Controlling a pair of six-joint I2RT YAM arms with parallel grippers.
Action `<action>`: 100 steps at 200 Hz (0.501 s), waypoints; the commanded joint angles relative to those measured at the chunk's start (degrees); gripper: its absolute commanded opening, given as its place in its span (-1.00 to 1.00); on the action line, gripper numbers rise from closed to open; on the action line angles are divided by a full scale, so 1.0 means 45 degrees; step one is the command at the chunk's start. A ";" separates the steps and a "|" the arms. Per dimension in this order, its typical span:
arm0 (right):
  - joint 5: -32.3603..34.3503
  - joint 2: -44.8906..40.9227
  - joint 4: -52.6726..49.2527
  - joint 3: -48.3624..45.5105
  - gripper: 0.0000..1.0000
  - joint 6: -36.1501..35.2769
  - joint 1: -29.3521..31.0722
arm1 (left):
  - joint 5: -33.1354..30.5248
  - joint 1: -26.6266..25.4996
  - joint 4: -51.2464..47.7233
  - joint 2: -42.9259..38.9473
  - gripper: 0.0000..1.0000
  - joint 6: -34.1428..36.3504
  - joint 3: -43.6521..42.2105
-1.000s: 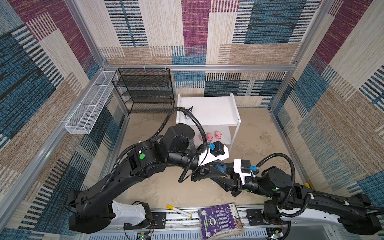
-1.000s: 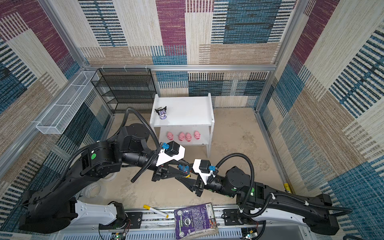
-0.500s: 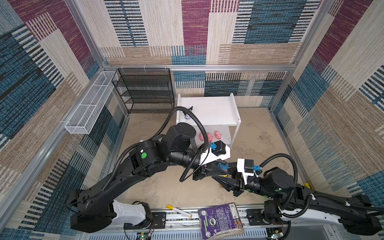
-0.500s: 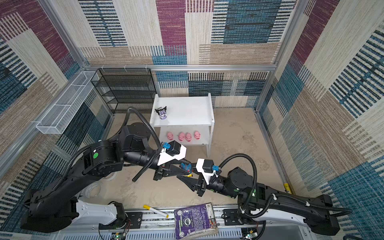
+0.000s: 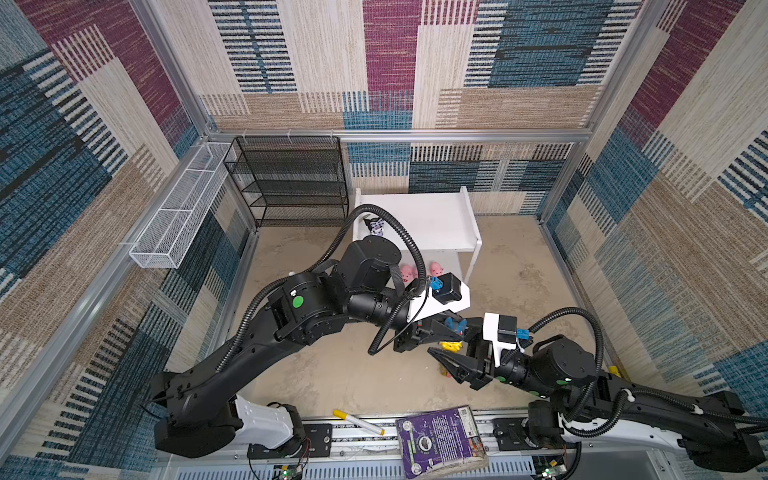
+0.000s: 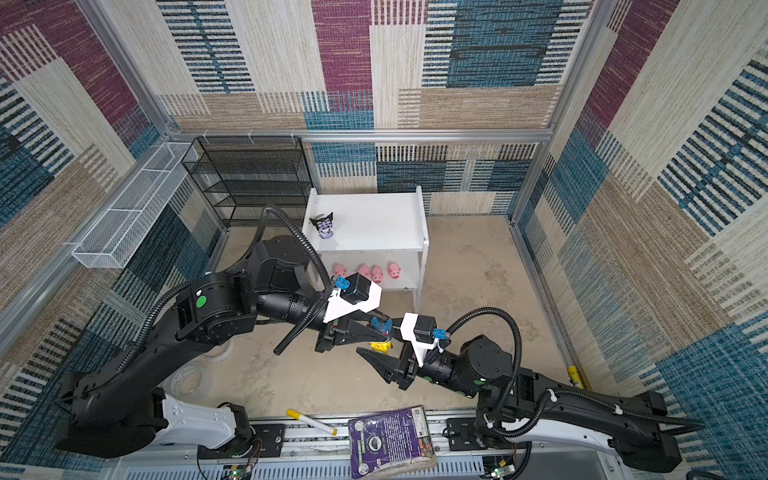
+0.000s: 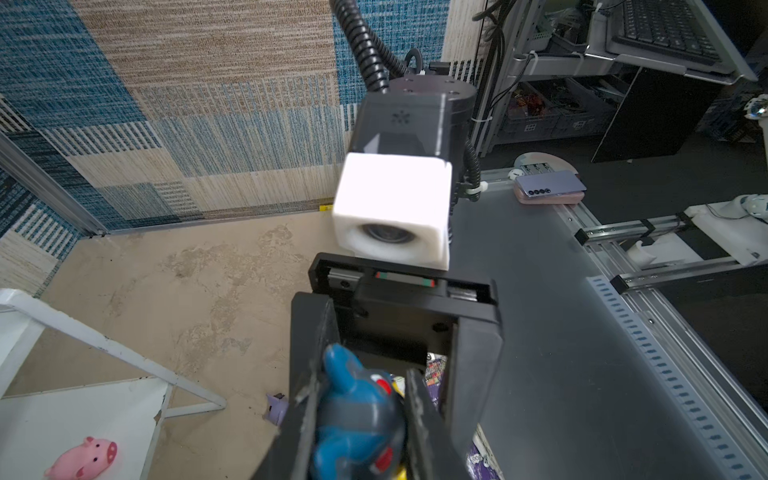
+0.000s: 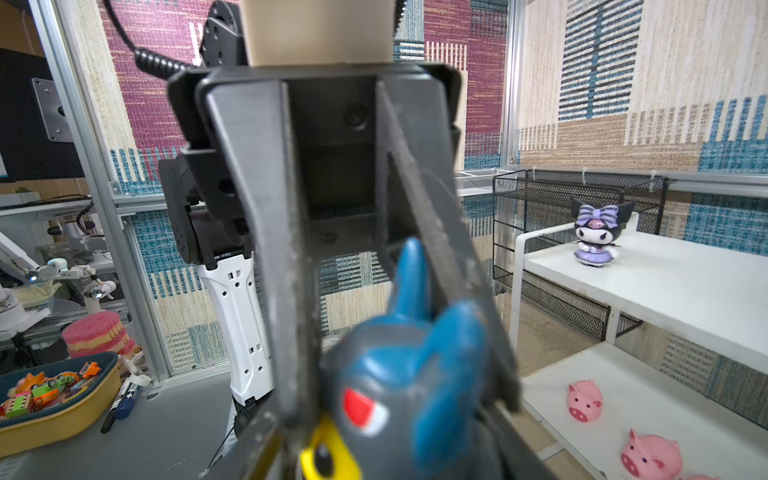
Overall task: Place and organize the plastic toys onto the shelf
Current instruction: 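Carry Pikachu with the left gripper up onto the shelf's top tier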
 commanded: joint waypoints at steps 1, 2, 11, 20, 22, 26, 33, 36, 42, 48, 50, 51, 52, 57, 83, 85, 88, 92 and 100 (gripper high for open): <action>0.0354 -0.0157 0.0213 -0.0060 0.44 -0.0096 0.0008 | -0.0003 0.0057 -0.0091 0.0109 -0.86 -0.0129 0.0160; 0.0365 -0.0159 0.0201 -0.0062 0.46 -0.0096 0.0008 | -0.0018 0.0052 -0.0075 0.0109 -0.87 -0.0124 0.0164; 0.0417 -0.0235 0.0099 -0.0082 0.50 -0.0076 0.0010 | -0.0162 0.0092 0.0061 0.0090 -0.87 -0.0090 0.0132; 0.0518 -0.0297 0.0002 -0.0102 0.54 -0.0015 0.0008 | -0.0348 0.0115 0.0274 0.0077 -0.89 -0.0061 0.0109; 0.0538 -0.0311 -0.0014 -0.0103 0.55 -0.0017 0.0018 | -0.0395 0.0118 0.0342 0.0072 -0.89 -0.0050 0.0080; 0.0577 -0.0346 -0.0068 -0.0112 0.57 -0.0008 0.0009 | -0.0542 0.0125 0.0461 0.0020 -0.89 -0.0031 0.0024; 0.0660 -0.0389 -0.0148 -0.0123 0.58 0.0022 0.0008 | -0.0811 0.0125 0.0654 0.0001 -0.89 0.0005 -0.0036; 0.0696 -0.0425 -0.0178 -0.0140 0.59 0.0031 0.0008 | -0.0919 0.0125 0.0699 -0.0007 -0.90 0.0046 -0.0039; 0.0772 -0.0493 -0.0229 -0.0179 0.59 0.0068 0.0008 | -0.1071 0.0125 0.0732 -0.0004 -0.90 0.0137 -0.0019; 0.0882 -0.0558 -0.0273 -0.0224 0.61 0.0085 0.0008 | -0.1178 0.0124 0.0747 0.0039 -0.90 0.0232 0.0078; 0.0922 -0.0596 -0.0303 -0.0251 0.62 0.0086 0.0008 | -0.1252 0.0125 0.0763 0.0063 -0.90 0.0267 0.0101; 0.0932 -0.0603 -0.0311 -0.0255 0.62 0.0093 0.0008 | -0.1268 0.0135 0.0772 0.0057 -0.90 0.0279 0.0105; 0.0946 -0.0606 -0.0325 -0.0267 0.63 0.0106 0.0008 | -0.1285 0.0140 0.0776 0.0063 -0.90 0.0286 0.0107; 0.1048 -0.0679 -0.0398 -0.0284 0.64 0.0133 0.0008 | -0.1388 0.0133 0.0796 0.0092 -0.90 0.0384 0.0158; 0.1474 -0.1100 -0.0712 -0.0522 0.70 0.0344 0.0009 | -0.1847 0.0201 0.0898 0.0351 -0.91 0.0819 0.0459; 0.1524 -0.1147 -0.0729 -0.0545 0.70 0.0371 0.0008 | -0.1883 0.0203 0.0918 0.0375 -0.91 0.0848 0.0484; 0.1591 -0.1196 -0.0778 -0.0574 0.71 0.0402 0.0008 | -0.1922 0.0218 0.0942 0.0391 -0.91 0.0903 0.0503; 0.1698 -0.1260 -0.0864 -0.0615 0.72 0.0453 0.0009 | -0.2030 0.0239 0.1011 0.0438 -0.91 0.0960 0.0517; 0.1910 -0.1410 -0.1051 -0.0674 0.74 0.0538 0.0013 | -0.2138 0.0280 0.1112 0.0531 -0.91 0.1089 0.0591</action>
